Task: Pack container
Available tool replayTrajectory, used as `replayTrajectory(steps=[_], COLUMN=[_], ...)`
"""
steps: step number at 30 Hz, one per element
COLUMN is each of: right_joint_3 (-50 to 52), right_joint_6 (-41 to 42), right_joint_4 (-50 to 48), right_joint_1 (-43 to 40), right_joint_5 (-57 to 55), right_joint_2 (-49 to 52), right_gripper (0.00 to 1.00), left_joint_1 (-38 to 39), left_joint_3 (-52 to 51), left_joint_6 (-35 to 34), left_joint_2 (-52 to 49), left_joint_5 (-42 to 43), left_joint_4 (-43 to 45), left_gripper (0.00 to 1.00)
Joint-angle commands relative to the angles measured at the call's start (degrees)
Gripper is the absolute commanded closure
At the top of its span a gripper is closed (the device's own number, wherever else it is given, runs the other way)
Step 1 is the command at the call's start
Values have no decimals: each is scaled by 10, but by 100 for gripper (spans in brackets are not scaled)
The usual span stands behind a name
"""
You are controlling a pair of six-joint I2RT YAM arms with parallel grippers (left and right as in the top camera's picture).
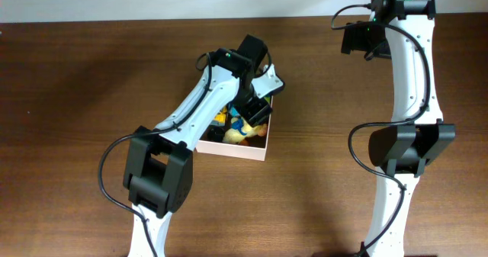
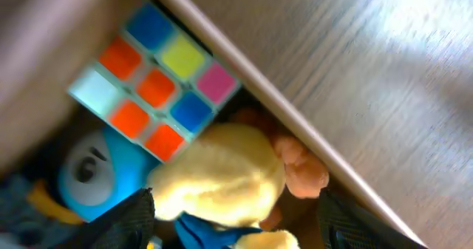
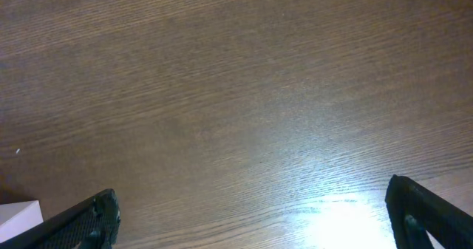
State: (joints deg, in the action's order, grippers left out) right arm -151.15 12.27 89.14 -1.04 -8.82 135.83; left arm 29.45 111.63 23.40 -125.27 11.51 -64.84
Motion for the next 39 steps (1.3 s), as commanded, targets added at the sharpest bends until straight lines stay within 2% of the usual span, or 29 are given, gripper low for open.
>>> replayTrajectory(steps=[1,8,11,12,21,31,39], right_joint_3=[2,2,2,2,2,2,2], right_joint_6=[7,7,7,7,7,7,7], right_joint_4=[0,0,0,0,0,0,0], right_joint_1=[-2,-2,-2,-2,-2,-2,-2], right_joint_5=[-7,-7,-7,-7,-7,-7,-7], right_joint_2=[-4,-4,-4,-4,-4,-4,-4], right_gripper=[1,1,1,1,1,1,1], left_joint_1=[-3,-8,-19,-24,-117,-233,-255], left_joint_3=[64,179,229,246,315,313,313], left_joint_6=[-14,-119,-154,-157,-200,-200,-200], left_joint_2=[-5,-5,-5,-5,-5,-5,-5], left_joint_5=[-36,-193,-245,-254,-325,-297,-297], left_joint_4=[5,5,5,6,-6,-112,-115], left_gripper=[27,27,13,0,1,1,1])
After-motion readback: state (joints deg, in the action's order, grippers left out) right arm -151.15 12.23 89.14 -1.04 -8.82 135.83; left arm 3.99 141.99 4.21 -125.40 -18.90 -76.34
